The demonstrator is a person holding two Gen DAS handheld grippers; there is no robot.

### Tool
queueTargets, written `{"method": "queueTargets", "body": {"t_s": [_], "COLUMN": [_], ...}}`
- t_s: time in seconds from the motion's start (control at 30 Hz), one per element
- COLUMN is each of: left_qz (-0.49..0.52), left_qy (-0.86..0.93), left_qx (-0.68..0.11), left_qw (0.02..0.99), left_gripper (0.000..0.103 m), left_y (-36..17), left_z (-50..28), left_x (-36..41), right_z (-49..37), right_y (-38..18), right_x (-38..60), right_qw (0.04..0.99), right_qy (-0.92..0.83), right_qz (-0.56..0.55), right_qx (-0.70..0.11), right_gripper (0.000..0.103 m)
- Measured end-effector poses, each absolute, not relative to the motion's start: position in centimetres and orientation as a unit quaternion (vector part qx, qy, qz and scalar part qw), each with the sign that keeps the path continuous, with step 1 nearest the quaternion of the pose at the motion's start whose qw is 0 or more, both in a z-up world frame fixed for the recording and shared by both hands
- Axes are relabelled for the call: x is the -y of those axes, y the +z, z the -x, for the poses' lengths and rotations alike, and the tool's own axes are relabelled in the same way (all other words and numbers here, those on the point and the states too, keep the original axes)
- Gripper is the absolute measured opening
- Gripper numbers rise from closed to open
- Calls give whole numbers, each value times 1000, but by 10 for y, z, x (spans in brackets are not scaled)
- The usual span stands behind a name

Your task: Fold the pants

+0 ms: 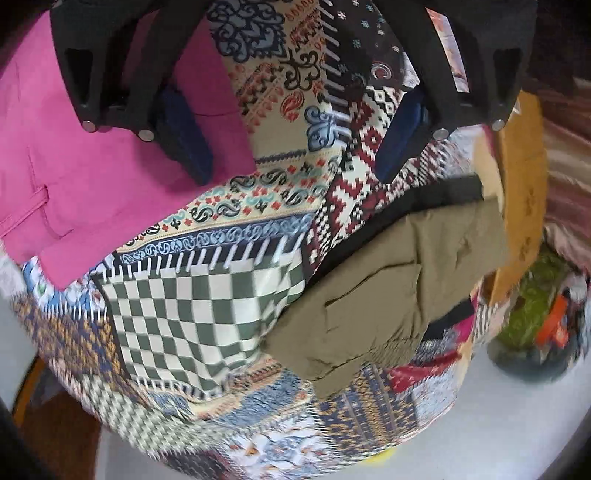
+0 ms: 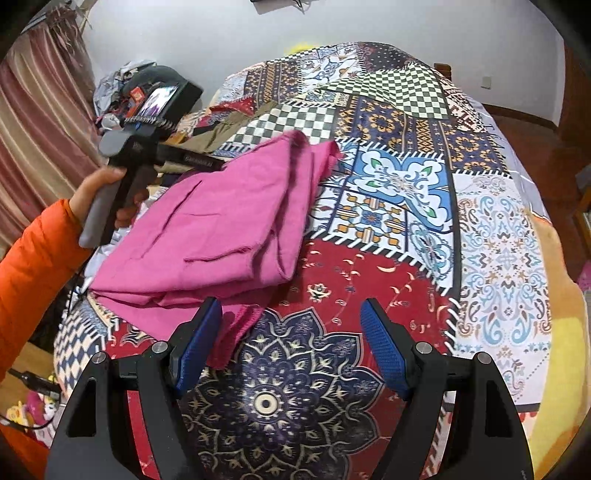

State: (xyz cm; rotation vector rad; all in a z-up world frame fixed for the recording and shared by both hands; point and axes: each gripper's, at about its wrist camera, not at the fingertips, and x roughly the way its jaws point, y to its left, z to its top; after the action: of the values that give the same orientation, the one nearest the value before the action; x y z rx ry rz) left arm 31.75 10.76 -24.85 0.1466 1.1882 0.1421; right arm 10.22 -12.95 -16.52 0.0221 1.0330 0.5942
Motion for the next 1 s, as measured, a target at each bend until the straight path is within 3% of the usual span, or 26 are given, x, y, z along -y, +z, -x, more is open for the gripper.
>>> {"method": "queueTargets", "body": {"t_s": [0.27,0.7,1.0], "left_qz": [-68,30,-53], "left_qy": [82,86,89], "left_qx": [-567,-576,-519], "left_qw": [817,813,848], "left_gripper": [93,93,93], "left_y": [-236,-227,-215], "left_z": [-256,-138,-109], "left_x": [-138,-166,-122], "right_z": [-96,-80,-66], "right_y": [-156,-126,-151], "right_x": [138,128,87], "right_qw": [836,849,823], "right_qy": [272,285,326], "right_qz": [-4,-16,13], "right_qx": [-476,-444,-465], "right_gripper": [75,75,75]}}
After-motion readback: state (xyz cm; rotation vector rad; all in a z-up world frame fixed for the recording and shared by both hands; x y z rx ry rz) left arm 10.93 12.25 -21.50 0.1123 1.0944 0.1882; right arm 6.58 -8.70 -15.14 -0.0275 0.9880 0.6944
